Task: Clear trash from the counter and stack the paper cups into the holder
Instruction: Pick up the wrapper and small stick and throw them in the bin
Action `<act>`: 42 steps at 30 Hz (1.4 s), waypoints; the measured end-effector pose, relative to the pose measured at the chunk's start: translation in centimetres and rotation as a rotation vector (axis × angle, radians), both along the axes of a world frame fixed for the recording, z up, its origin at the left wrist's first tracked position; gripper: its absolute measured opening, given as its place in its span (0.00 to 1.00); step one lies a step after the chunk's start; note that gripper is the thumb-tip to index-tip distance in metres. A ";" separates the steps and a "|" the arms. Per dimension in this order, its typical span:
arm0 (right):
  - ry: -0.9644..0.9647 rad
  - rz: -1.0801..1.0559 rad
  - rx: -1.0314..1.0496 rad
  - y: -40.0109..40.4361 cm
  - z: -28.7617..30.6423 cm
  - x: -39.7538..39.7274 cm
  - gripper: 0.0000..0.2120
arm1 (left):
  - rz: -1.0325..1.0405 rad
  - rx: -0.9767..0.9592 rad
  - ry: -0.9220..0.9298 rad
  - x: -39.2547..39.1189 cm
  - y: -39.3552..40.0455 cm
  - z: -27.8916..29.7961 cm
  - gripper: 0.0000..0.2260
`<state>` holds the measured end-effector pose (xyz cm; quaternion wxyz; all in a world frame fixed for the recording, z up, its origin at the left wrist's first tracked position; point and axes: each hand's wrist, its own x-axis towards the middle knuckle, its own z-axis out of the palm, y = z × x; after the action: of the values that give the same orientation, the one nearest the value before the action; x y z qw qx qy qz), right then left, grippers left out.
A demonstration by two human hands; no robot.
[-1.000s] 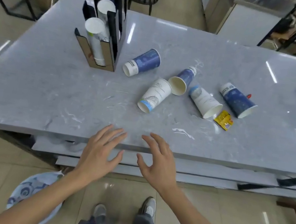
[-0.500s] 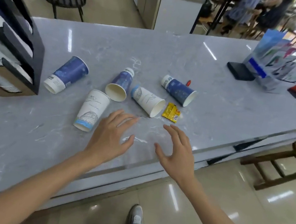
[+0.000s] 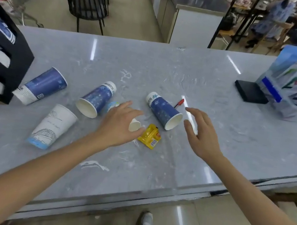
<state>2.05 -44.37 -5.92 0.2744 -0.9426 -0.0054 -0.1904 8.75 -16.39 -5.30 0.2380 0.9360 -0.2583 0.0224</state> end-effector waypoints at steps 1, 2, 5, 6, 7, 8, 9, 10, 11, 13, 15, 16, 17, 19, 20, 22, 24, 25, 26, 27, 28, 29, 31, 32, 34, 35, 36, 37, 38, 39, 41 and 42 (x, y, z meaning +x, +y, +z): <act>0.024 0.017 -0.015 -1.4 0.0 1.3 0.17 | 0.010 0.033 0.049 0.6 -0.9 0.1 0.25; 0.045 0.037 -0.035 -2.5 -0.1 2.5 0.17 | 0.013 0.077 0.098 1.1 -1.7 0.3 0.26; 0.129 0.135 -0.082 -5.8 -0.4 6.7 0.18 | 0.029 0.201 0.195 2.8 -4.2 0.5 0.27; 0.152 0.176 -0.097 -6.6 -0.6 8.1 0.18 | 0.030 0.245 0.227 3.4 -4.8 0.5 0.27; 0.173 0.215 -0.115 -7.3 -0.8 9.5 0.18 | 0.027 0.284 0.262 3.9 -5.4 0.5 0.27; 0.195 0.251 -0.137 -7.9 -1.1 10.8 0.18 | 0.027 0.311 0.304 4.5 -5.9 0.4 0.28; 0.220 0.282 -0.162 -8.4 -1.4 12.1 0.19 | 0.030 0.327 0.347 5.1 -6.4 0.3 0.29; 0.249 0.310 -0.185 -8.8 -1.6 13.3 0.20 | 0.038 0.341 0.381 5.7 -6.8 0.3 0.30; 0.283 0.336 -0.206 -9.2 -2.0 14.4 0.22 | 0.046 0.360 0.405 6.2 -7.3 0.2 0.31; 0.344 0.387 -0.268 -9.6 -2.7 16.6 0.24 | 0.052 0.423 0.448 7.4 -8.1 -0.1 0.33; 0.387 0.422 -0.330 -10.0 -3.4 18.4 0.25 | 0.035 0.513 0.500 8.5 -9.0 -0.4 0.36; 0.403 0.425 -0.345 -10.2 -3.8 19.2 0.26 | 0.025 0.547 0.521 9.0 -9.5 -0.7 0.37; 0.420 0.425 -0.351 -10.3 -4.1 19.9 0.27 | 0.021 0.562 0.540 9.5 -9.9 -0.9 0.37; 0.453 0.449 -0.360 -10.5 -4.7 21.0 0.28 | 0.017 0.557 0.571 10.2 -10.8 -1.3 0.35; 0.464 0.473 -0.371 -10.7 -5.0 21.4 0.28 | 0.014 0.547 0.589 10.5 -11.1 -1.5 0.35; 0.465 0.521 -0.380 -11.0 -5.6 22.0 0.26 | 0.007 0.518 0.630 10.9 -11.5 -2.0 0.33; 0.441 0.550 -0.360 -11.6 -6.1 22.6 0.23 | 0.008 0.500 0.643 11.3 -11.6 -2.4 0.32; 0.432 0.562 -0.347 -11.9 -6.3 22.8 0.22 | 0.013 0.492 0.644 11.5 -11.6 -2.5 0.31; 0.424 0.570 -0.335 -12.2 -6.5 23.0 0.21 | 0.017 0.485 0.647 11.6 -11.5 -2.6 0.30; 0.415 0.579 -0.324 -12.4 -6.6 23.2 0.20 | 0.022 0.478 0.657 11.8 -11.4 -2.6 0.29; 0.398 0.594 -0.317 -12.6 -6.7 23.4 0.18 | 0.027 0.470 0.671 11.9 -11.3 -2.8 0.28; 0.375 0.614 -0.314 -12.8 -6.8 23.6 0.16 | 0.031 0.461 0.684 12.0 -11.2 -3.1 0.27; 0.339 0.663 -0.316 -13.2 -7.0 24.2 0.12 | 0.043 0.442 0.704 12.1 -11.1 -3.6 0.26; 0.336 0.677 -0.312 -13.3 -7.1 24.6 0.11 | 0.048 0.434 0.710 12.2 -11.1 -3.8 0.25; 0.341 0.681 -0.293 -13.4 -7.1 25.0 0.09 | 0.056 0.416 0.724 12.3 -10.9 -4.0 0.24; 0.341 0.680 -0.284 -13.5 -7.1 25.1 0.09 | 0.054 0.409 0.732 12.3 -10.9 -4.0 0.24; 0.343 0.684 -0.280 -13.5 -7.0 25.1 0.09 | 0.049 0.406 0.738 12.3 -10.9 -4.0 0.23; 0.346 0.690 -0.281 -13.5 -7.0 25.1 0.09 | 0.042 0.405 0.742 12.3 -10.9 -4.1 0.22; 0.349 0.696 -0.282 -13.6 -7.0 25.1 0.09 | 0.032 0.407 0.745 12.4 -10.9 -4.2 0.21; 0.354 0.700 -0.283 -13.7 -7.0 25.1 0.09 | 0.021 0.410 0.747 12.4 -10.9 -4.3 0.20; 0.364 0.715 -0.301 -13.9 -6.9 25.2 0.09 | 0.006 0.418 0.739 12.4 -10.8 -4.5 0.17; 0.373 0.723 -0.317 -14.0 -6.8 25.3 0.08 | 0.003 0.416 0.733 12.4 -10.7 -4.5 0.16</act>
<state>27.40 -58.37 -12.74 0.1716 -0.9288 -0.3147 0.0946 21.18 -27.13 -9.84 0.1200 0.9105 -0.1543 -0.3645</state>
